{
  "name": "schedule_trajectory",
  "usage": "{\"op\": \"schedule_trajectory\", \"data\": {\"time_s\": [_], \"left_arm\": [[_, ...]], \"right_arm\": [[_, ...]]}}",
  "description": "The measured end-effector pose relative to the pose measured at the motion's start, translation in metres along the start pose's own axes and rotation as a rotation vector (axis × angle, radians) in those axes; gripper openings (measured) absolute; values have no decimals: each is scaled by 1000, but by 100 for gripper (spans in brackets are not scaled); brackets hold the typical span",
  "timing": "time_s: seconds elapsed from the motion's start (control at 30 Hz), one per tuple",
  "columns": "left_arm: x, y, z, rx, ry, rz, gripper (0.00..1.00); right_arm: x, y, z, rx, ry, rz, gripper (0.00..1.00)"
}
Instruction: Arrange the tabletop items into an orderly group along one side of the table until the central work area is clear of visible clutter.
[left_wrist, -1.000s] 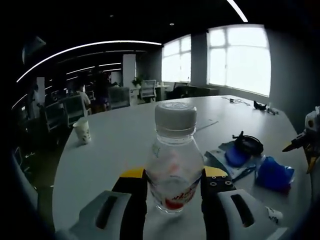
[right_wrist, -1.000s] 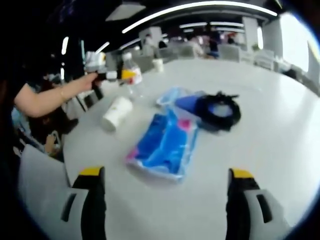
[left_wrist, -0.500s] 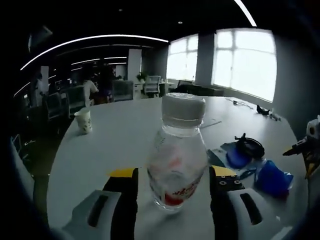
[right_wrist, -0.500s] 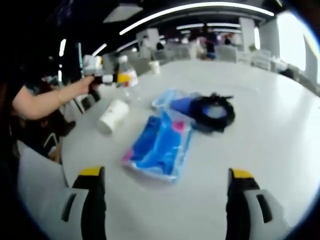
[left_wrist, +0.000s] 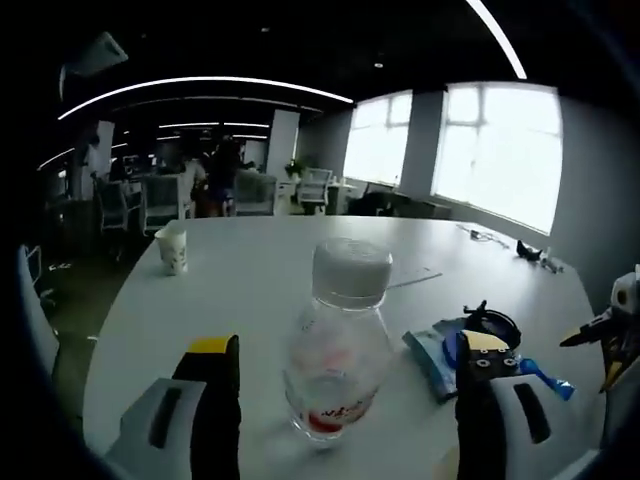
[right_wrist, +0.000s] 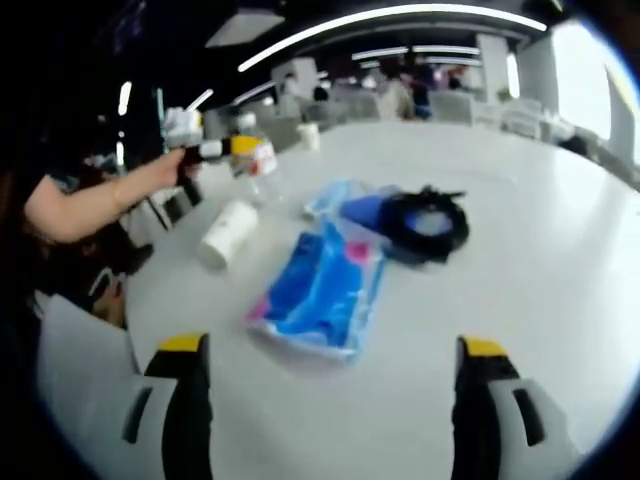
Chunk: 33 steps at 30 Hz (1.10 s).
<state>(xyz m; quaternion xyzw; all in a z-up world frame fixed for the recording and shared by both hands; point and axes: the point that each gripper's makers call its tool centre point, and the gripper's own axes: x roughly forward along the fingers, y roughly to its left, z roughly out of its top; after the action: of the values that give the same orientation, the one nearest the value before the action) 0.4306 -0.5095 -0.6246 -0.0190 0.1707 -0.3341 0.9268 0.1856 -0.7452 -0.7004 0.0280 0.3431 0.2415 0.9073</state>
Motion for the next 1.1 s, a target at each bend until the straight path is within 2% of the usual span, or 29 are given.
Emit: {"op": "schedule_trajectory", "data": {"time_s": [0.13,0.4,0.47,0.7,1.1], "left_arm": [[-5,-7,5,-3,-7,0,100],[-20,-20,8,-1,10,3,100],[-24,-25,9,5,8,-13,100],[-39,-28,11,-9,2,-7,100],[-56,-50,-9,-34,31,-13,100]], "right_arm": [[-1,2,2,-2,-4,6,100],[-4,6,6,-5,-13,22,100],[-4,7,6,-5,-14,23,100],[-7,13,9,-6,-26,43,100],[-10,23,16,-15,-44,68,100]]}}
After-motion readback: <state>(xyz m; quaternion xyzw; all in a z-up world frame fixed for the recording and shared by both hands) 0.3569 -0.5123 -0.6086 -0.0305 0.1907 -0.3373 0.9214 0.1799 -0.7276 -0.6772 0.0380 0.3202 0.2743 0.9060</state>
